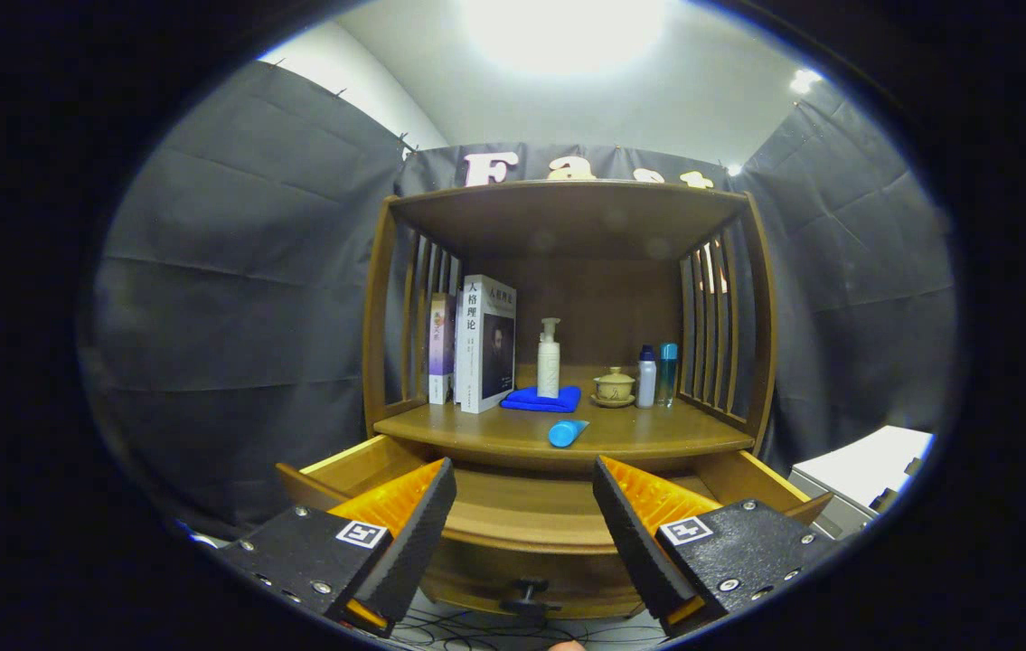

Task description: Pull open the drawer, take out the items inside it, and place them on the countertop above the cabinet.

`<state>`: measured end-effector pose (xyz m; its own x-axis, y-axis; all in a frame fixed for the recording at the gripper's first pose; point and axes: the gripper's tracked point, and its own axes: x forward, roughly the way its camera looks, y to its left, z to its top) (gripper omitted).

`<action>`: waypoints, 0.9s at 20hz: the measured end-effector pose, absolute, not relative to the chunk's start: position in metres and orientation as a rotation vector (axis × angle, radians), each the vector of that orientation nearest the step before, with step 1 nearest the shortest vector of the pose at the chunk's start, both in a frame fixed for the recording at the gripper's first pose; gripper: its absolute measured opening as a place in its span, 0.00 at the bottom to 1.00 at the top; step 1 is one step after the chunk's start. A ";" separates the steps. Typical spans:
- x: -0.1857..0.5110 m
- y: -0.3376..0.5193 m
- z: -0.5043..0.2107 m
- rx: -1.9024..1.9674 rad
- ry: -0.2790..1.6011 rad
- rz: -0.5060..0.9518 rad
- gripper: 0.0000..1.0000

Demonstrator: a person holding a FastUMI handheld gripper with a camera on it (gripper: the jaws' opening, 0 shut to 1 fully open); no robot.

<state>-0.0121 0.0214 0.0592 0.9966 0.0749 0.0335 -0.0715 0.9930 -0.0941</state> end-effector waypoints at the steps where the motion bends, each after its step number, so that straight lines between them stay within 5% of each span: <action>1: -0.019 0.021 0.056 -0.101 -0.044 0.076 0.94; 18: -0.016 0.007 -0.045 -0.112 0.152 0.044 0.94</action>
